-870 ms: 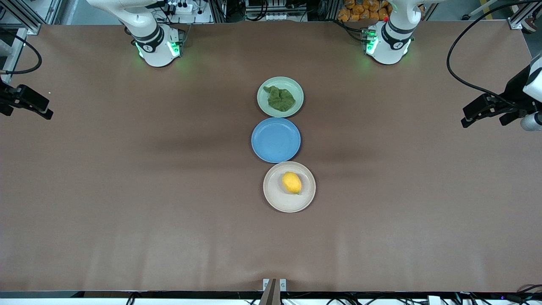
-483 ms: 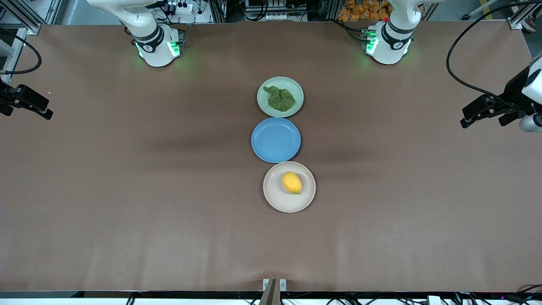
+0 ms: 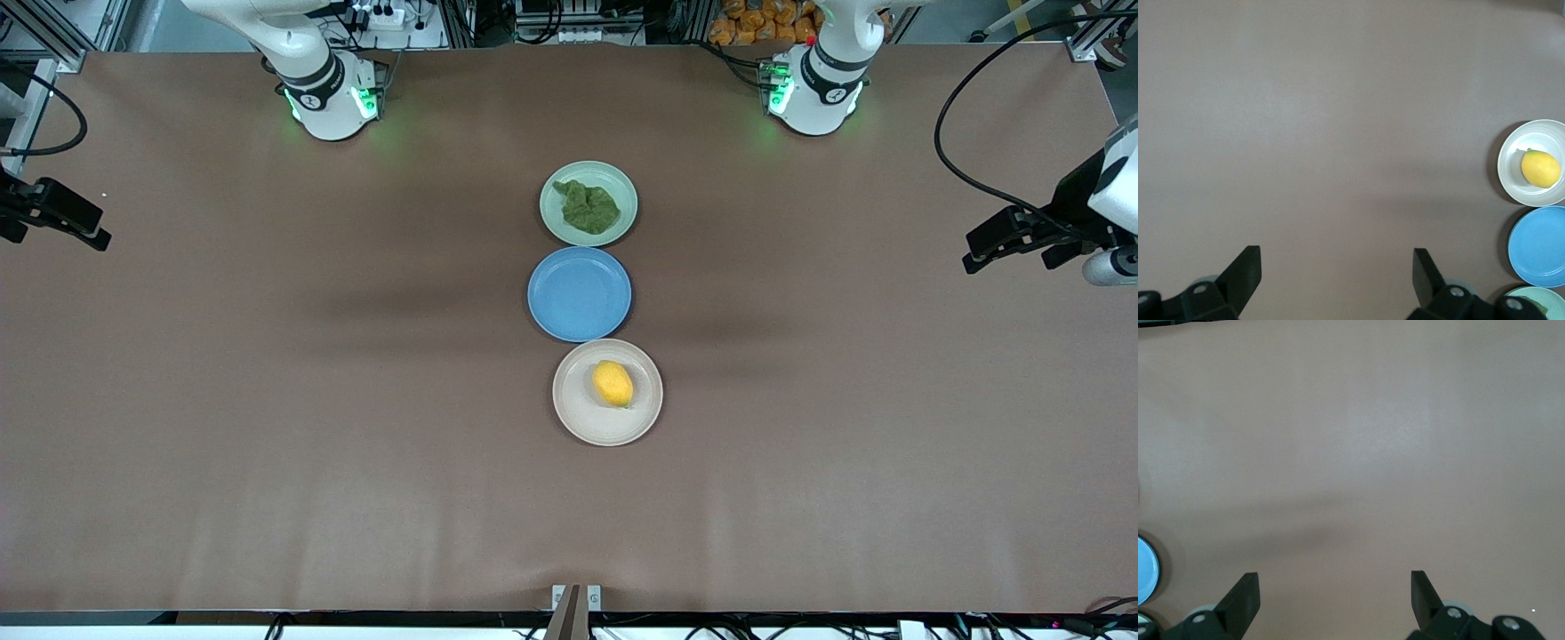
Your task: Pick lemon and lettuce from plates
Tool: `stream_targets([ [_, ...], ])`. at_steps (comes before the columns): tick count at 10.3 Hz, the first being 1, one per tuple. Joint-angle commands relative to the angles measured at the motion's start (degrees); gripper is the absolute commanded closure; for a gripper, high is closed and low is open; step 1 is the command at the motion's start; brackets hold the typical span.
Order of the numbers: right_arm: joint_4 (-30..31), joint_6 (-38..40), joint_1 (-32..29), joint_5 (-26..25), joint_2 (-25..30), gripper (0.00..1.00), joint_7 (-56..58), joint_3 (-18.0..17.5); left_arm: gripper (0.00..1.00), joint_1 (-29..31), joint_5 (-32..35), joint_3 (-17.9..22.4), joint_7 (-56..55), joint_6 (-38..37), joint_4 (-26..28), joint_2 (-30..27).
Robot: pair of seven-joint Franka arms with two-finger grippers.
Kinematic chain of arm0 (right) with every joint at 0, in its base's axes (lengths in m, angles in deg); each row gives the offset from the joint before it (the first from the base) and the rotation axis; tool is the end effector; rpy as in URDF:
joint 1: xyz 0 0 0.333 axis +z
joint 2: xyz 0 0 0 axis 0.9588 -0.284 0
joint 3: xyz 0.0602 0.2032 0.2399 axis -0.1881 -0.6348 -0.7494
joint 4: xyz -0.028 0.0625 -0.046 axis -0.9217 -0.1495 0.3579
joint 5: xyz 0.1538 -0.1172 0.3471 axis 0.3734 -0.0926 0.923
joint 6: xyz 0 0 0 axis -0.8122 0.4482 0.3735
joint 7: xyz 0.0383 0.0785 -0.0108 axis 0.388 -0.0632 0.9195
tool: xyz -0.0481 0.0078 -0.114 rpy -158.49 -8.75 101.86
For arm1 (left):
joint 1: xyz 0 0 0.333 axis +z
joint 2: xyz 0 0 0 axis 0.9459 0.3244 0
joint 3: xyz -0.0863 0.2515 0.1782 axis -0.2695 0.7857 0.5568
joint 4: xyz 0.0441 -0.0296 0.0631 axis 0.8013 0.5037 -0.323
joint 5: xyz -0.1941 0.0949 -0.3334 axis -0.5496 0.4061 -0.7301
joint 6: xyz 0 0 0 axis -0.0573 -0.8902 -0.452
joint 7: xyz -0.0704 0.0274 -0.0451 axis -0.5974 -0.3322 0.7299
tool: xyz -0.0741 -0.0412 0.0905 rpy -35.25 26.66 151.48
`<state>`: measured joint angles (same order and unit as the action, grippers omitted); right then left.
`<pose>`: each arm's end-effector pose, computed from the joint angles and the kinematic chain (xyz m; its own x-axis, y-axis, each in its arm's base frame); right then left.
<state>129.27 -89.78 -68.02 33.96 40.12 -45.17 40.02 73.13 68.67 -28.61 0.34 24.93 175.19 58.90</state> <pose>0.5636 -0.0201 0.6454 0.9932 -0.1059 0.0473 -0.1071 -0.9939 0.0244 0.5826 -0.0380 0.6038 0.9960 0.0644 0.0614 0.0627 -0.9976 0.0293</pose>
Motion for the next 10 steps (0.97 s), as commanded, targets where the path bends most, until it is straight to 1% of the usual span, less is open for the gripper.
stream_targets([
  [1, -0.6, 1.0, -0.2, 0.2, -0.3, 0.00, 0.4, 0.0, 0.00, 0.7, -1.0, -0.1, -0.1, -0.9, -0.9, 1.0],
  [10, -0.6, 1.8, -0.2, 0.2, -0.2, 0.00, 0.0, -0.1, 0.00, -0.4, -0.8, -0.6, -0.1, -0.9, -0.4, 2.5],
])
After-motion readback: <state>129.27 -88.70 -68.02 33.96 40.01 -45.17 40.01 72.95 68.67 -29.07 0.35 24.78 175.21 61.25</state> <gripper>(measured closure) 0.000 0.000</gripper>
